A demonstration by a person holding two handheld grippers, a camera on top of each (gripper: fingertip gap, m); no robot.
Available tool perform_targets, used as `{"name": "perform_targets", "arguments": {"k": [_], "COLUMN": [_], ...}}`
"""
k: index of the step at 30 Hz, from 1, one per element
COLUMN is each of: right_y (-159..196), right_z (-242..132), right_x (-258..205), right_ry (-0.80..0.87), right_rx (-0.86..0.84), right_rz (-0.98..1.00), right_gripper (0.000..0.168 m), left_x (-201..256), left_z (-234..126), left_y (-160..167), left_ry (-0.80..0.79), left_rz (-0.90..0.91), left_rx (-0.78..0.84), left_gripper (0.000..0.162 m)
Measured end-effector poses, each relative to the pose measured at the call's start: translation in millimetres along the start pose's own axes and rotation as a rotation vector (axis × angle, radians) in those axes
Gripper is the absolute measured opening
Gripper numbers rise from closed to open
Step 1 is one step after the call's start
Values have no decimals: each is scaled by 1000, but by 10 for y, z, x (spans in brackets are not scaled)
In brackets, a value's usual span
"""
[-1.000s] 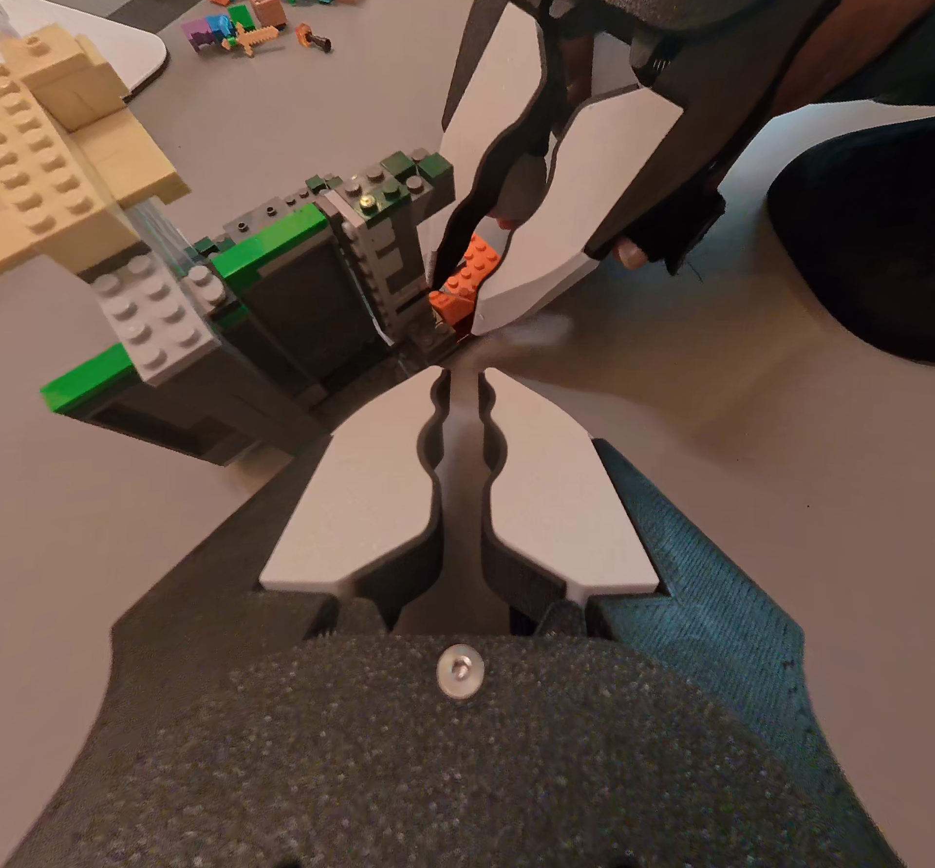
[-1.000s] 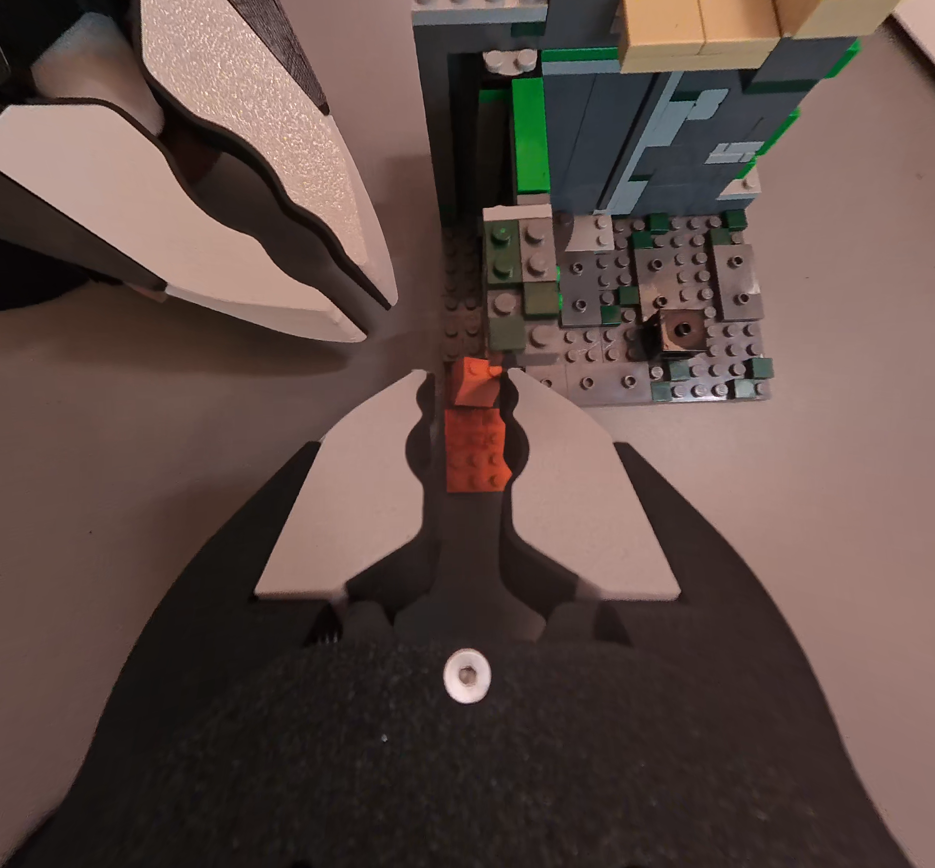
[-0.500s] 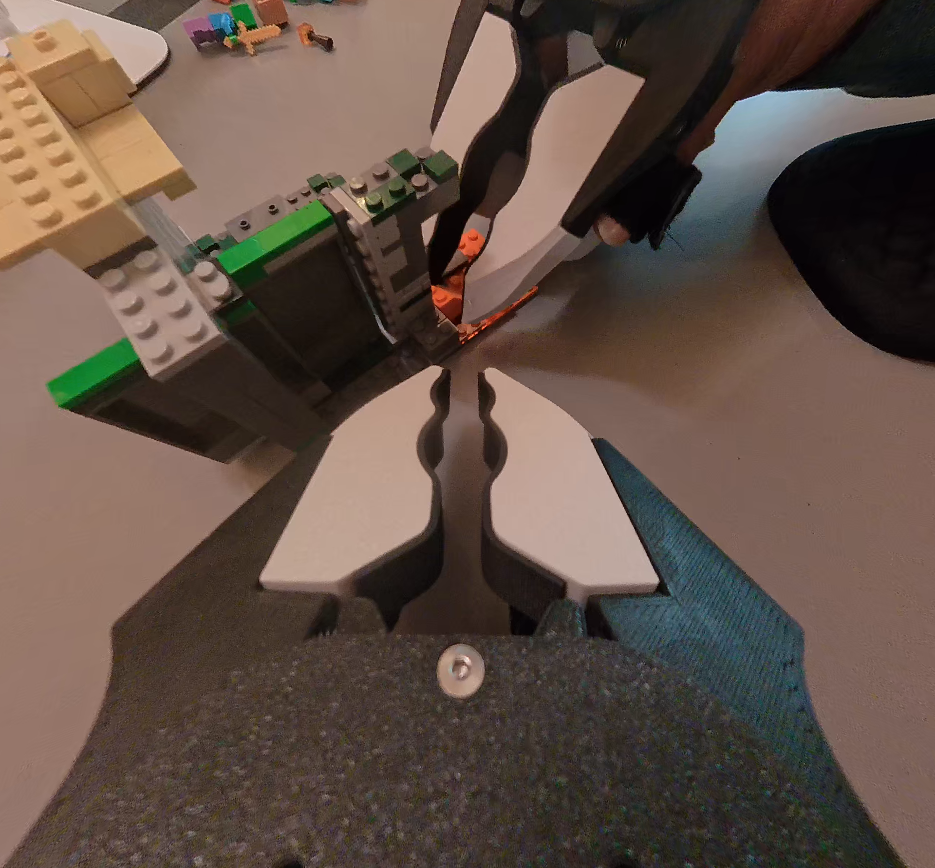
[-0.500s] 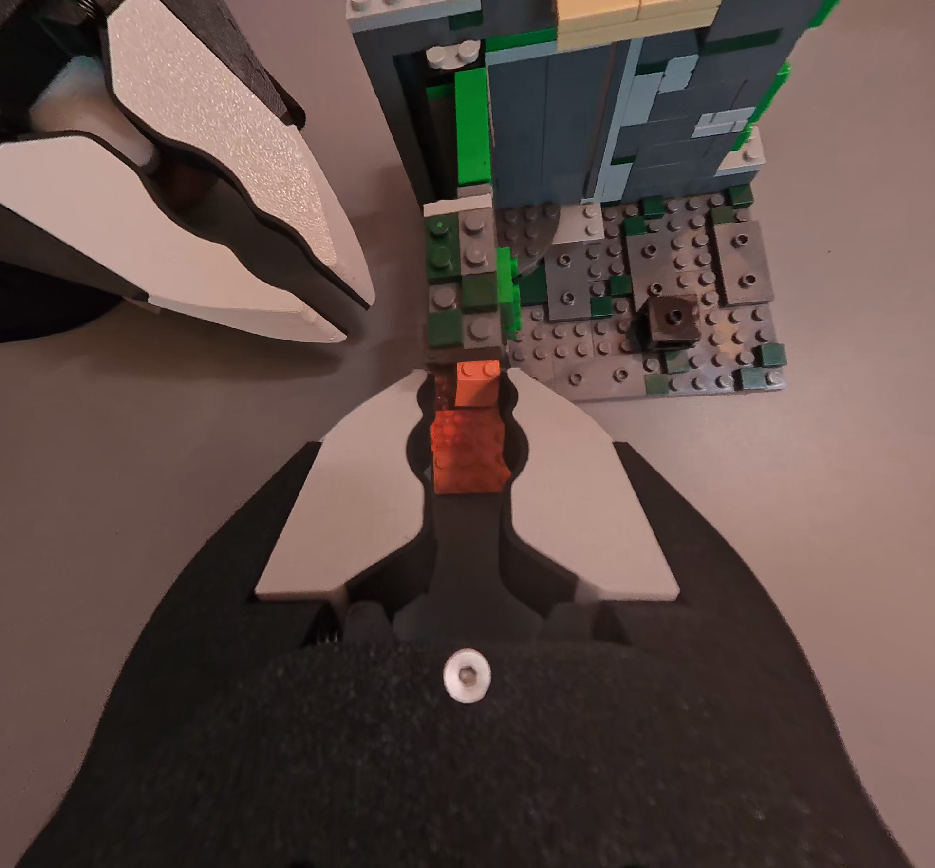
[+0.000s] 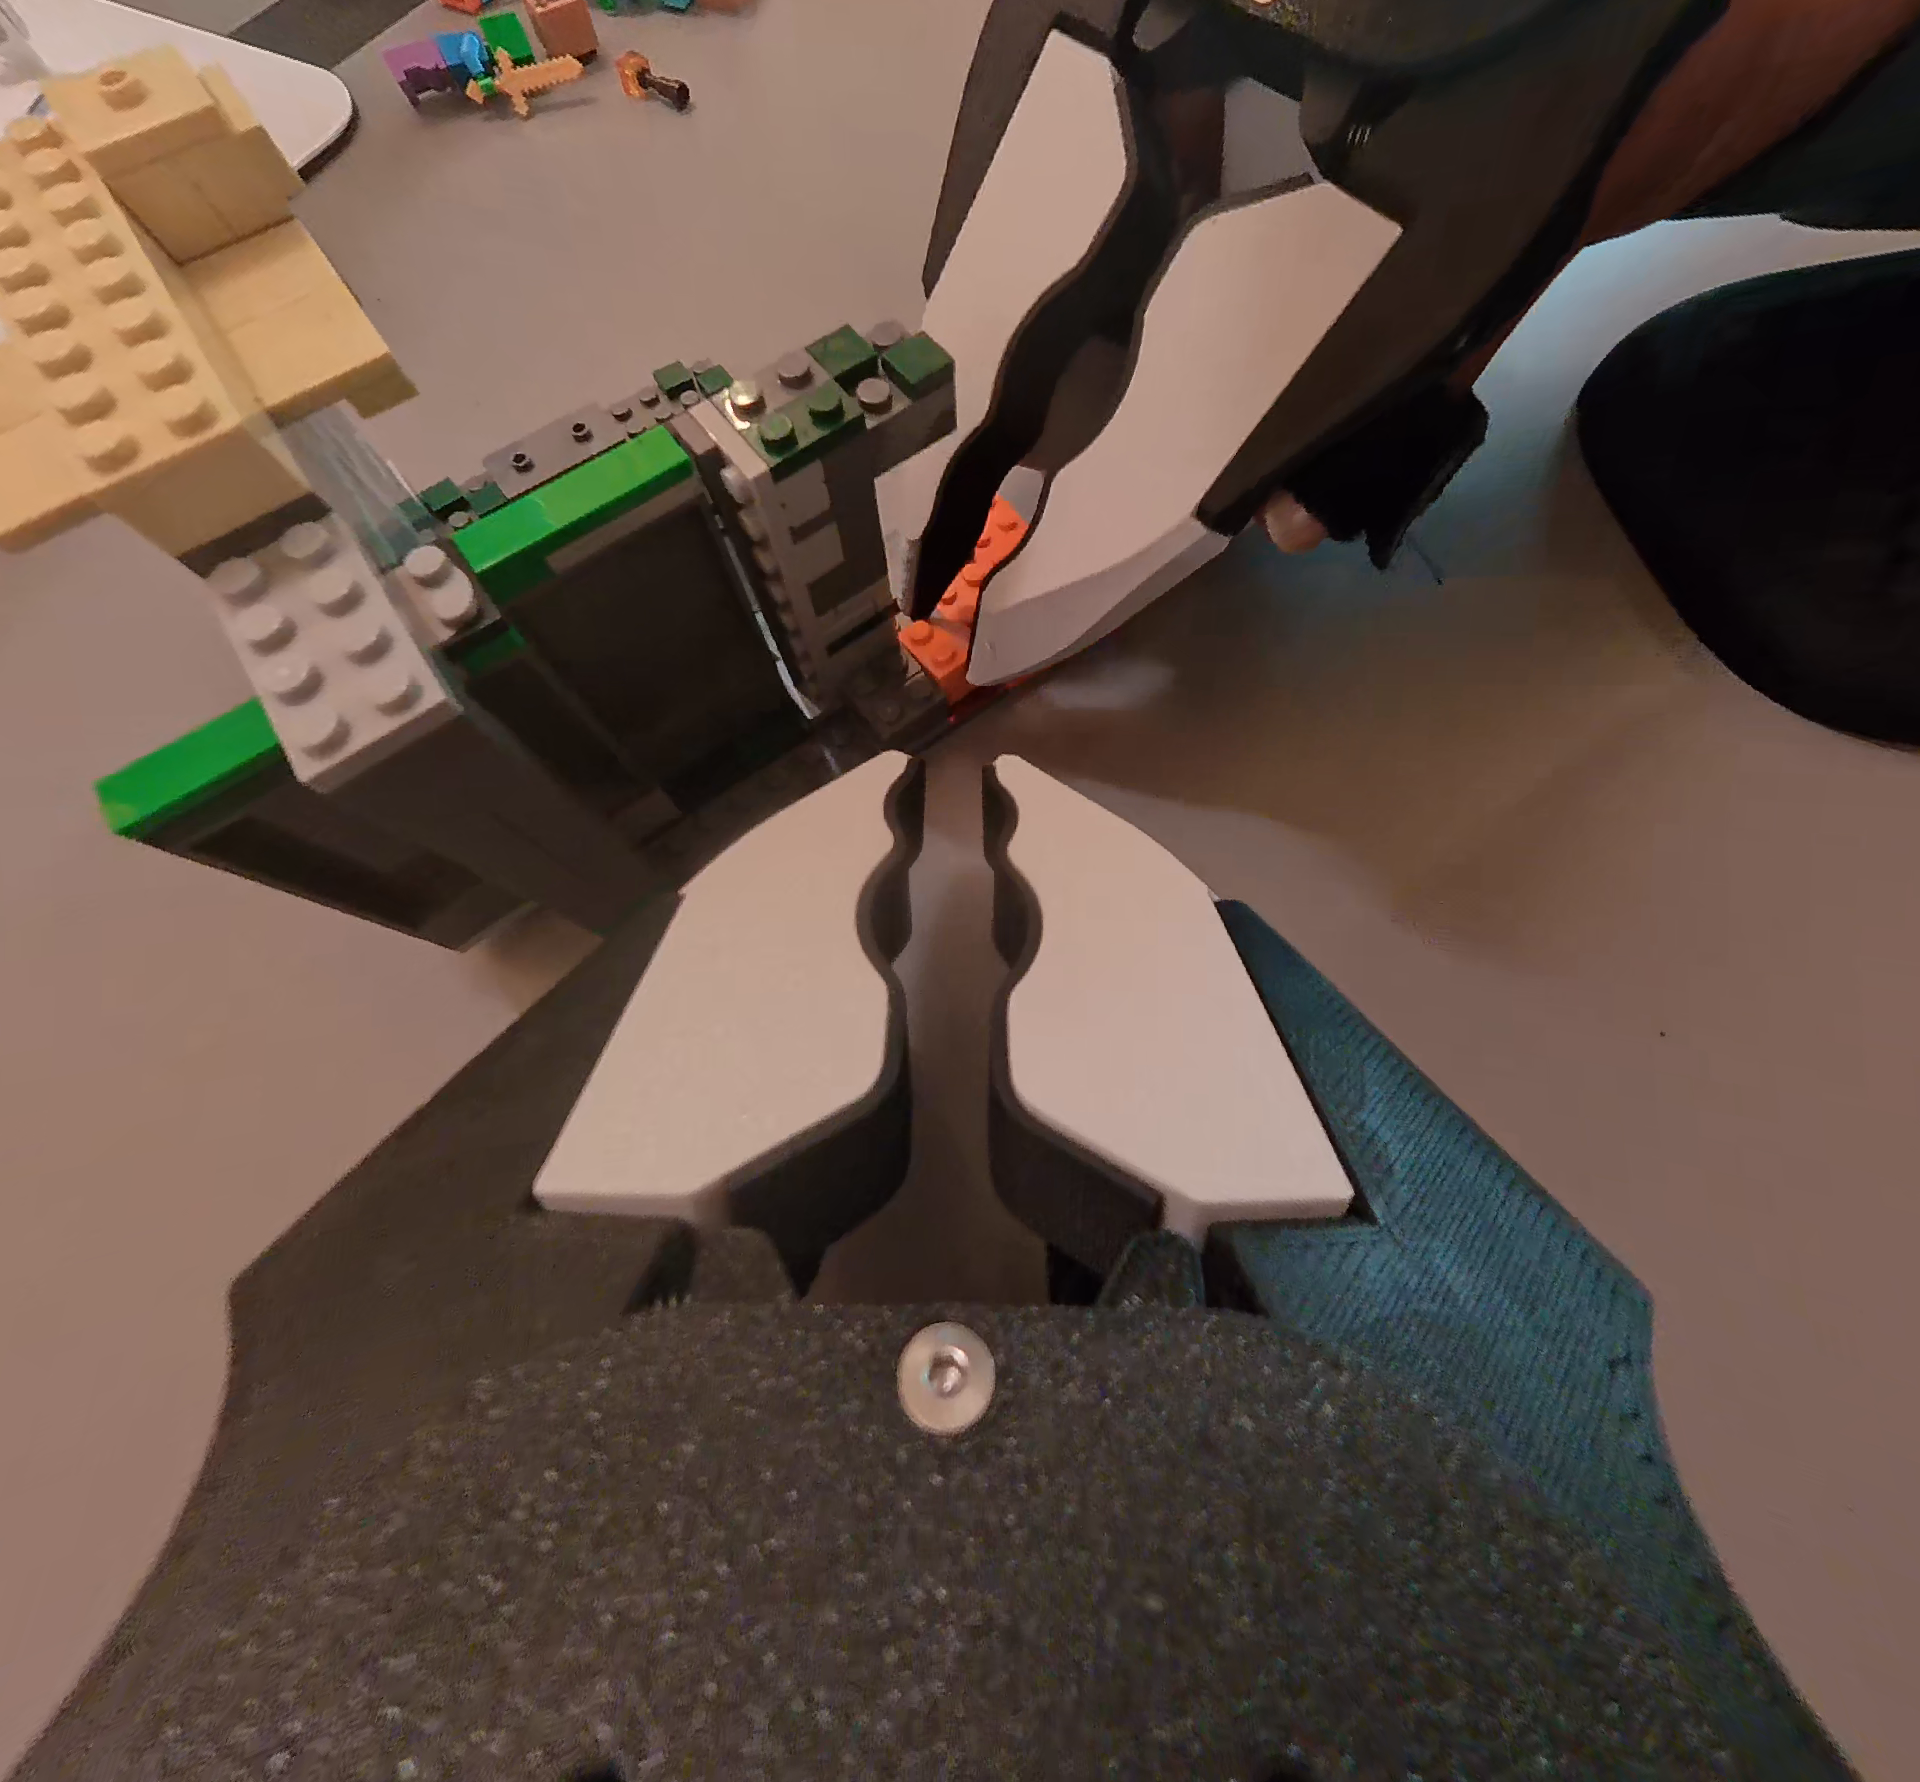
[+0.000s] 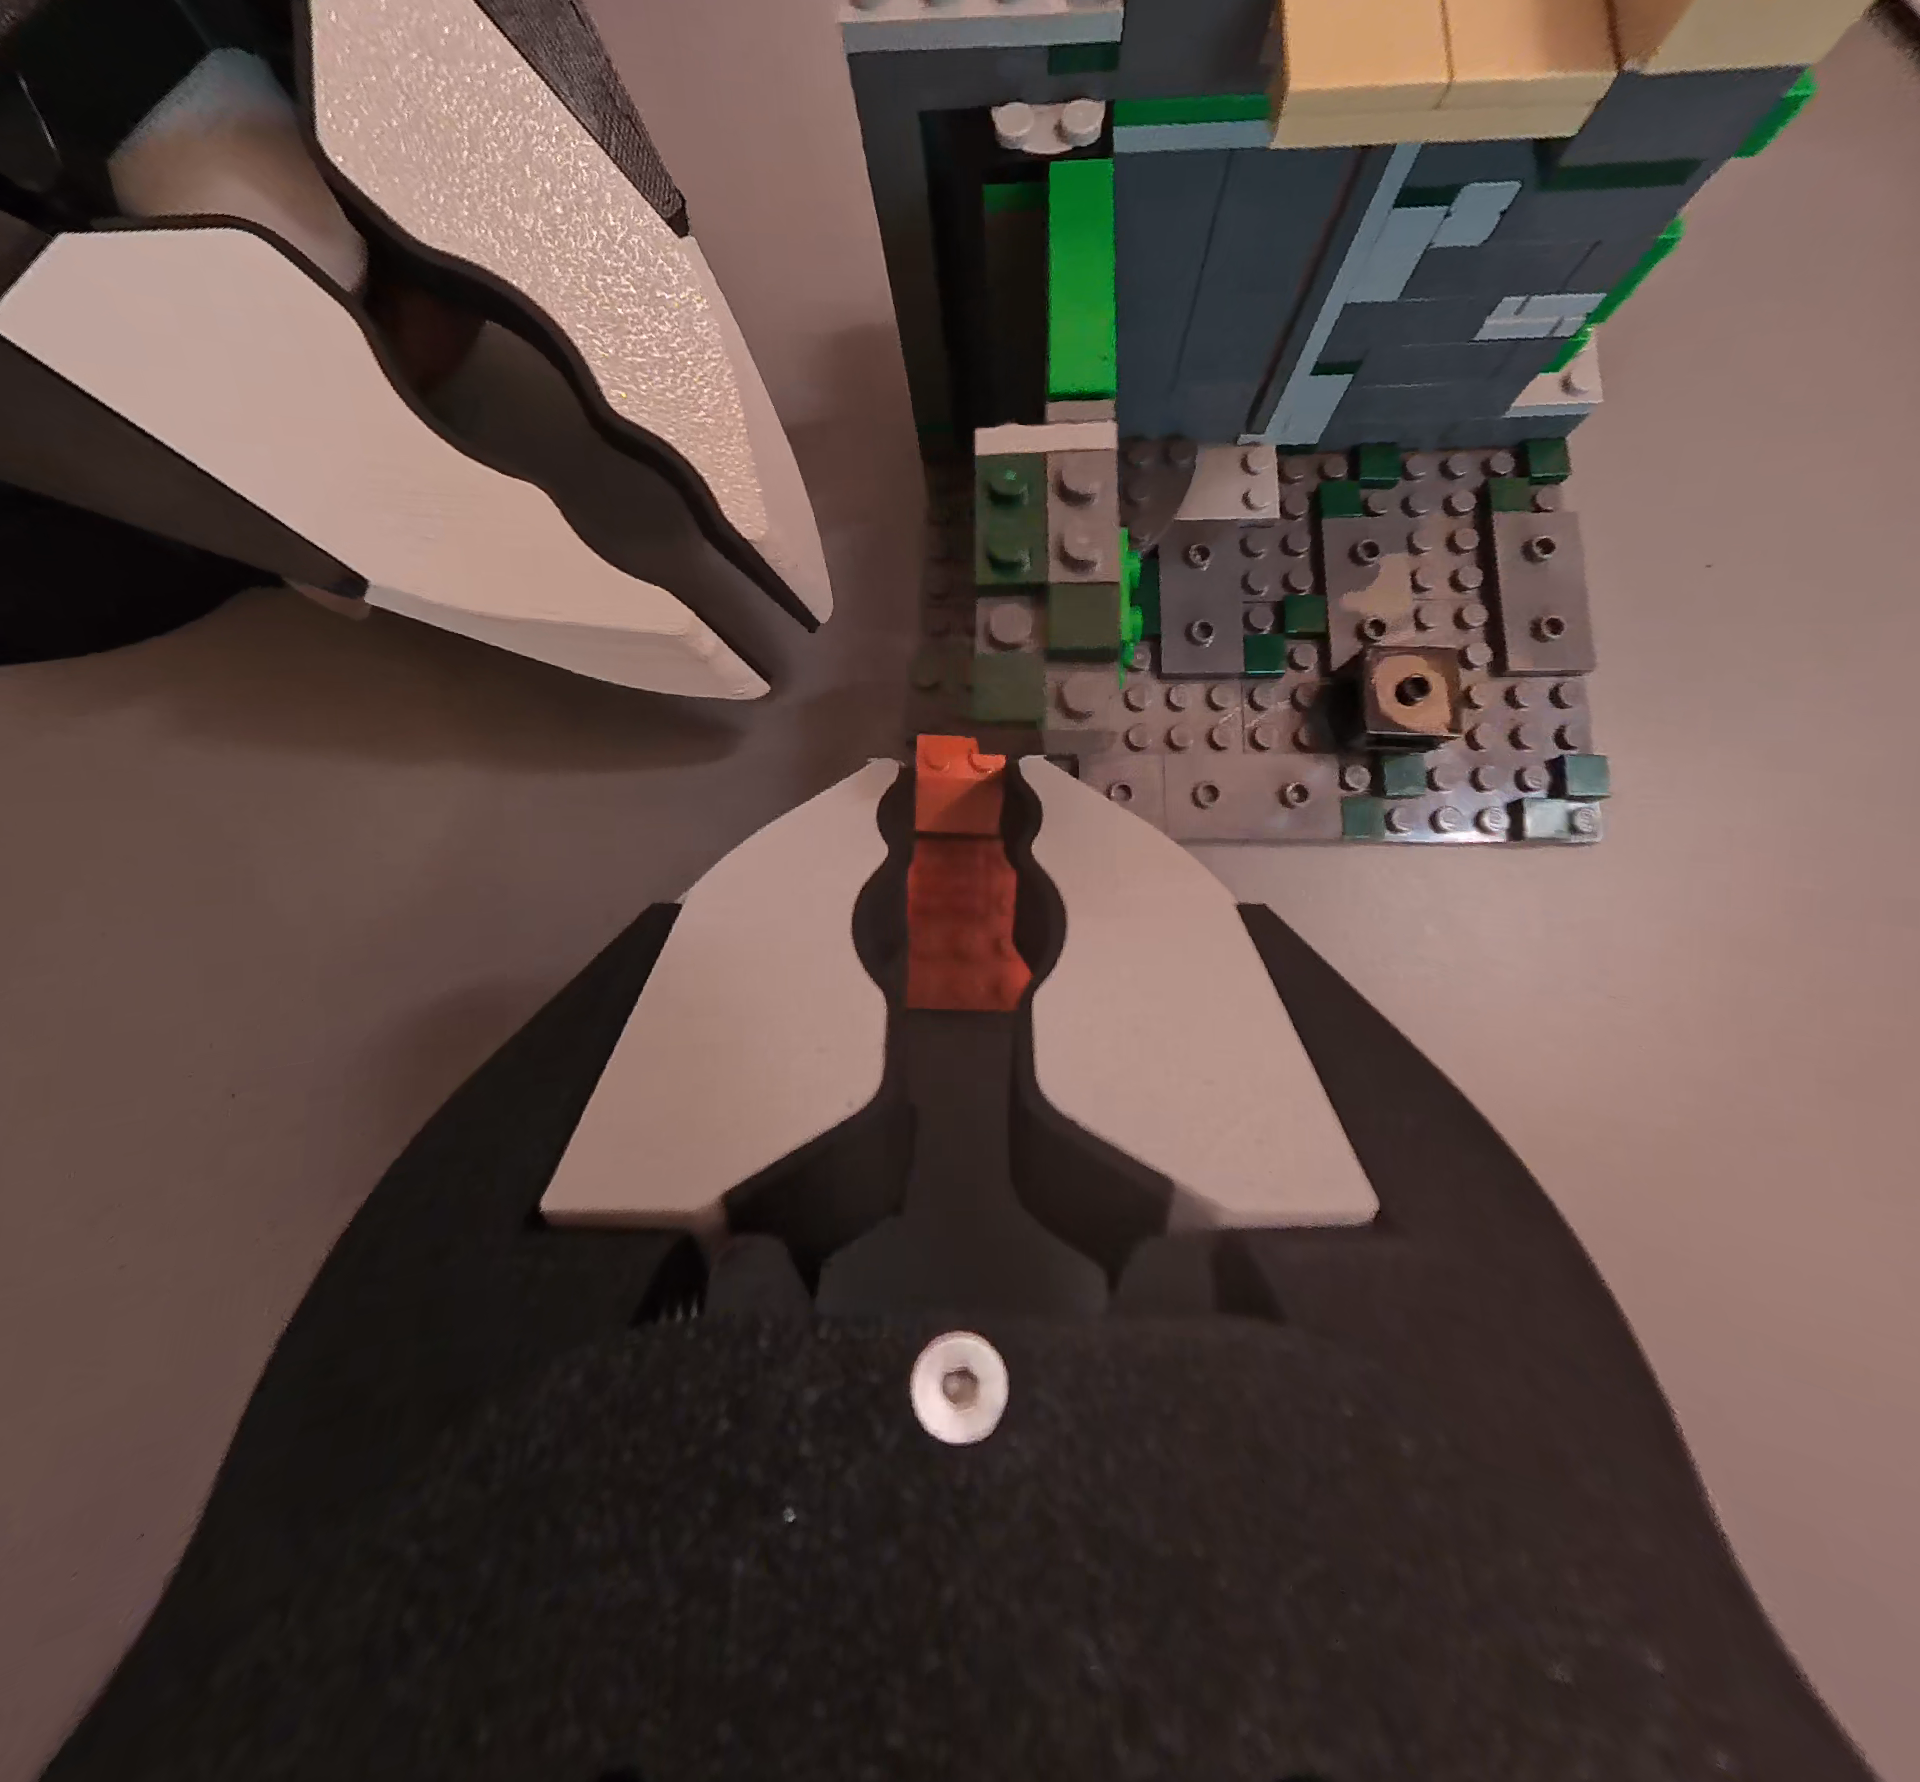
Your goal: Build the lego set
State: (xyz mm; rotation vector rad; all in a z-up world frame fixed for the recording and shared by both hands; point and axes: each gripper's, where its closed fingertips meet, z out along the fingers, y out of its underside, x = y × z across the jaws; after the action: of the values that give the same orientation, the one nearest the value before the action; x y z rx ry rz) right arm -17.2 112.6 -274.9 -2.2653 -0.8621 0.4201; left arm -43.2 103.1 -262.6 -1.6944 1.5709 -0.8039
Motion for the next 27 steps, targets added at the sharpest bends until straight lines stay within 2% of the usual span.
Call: {"name": "perform_targets", "arguments": {"k": [13, 20, 27], "right_y": [15, 33, 26], "right_z": [7, 16, 36], "right_x": [-9, -17, -18], "right_ry": [194, 173, 115], "right_rx": [-104, -180, -183], "right_rz": [-105, -101, -62], "right_gripper": [15, 15, 15], "left_x": [2, 14, 34], "left_z": [-9, -6, -3], "left_y": [-3, -11, -18], "left_ry": [-2, -2, 2], "left_rz": [3, 8, 16], "left_rx": [1, 1, 1], "left_gripper": [10, 10, 10]}}
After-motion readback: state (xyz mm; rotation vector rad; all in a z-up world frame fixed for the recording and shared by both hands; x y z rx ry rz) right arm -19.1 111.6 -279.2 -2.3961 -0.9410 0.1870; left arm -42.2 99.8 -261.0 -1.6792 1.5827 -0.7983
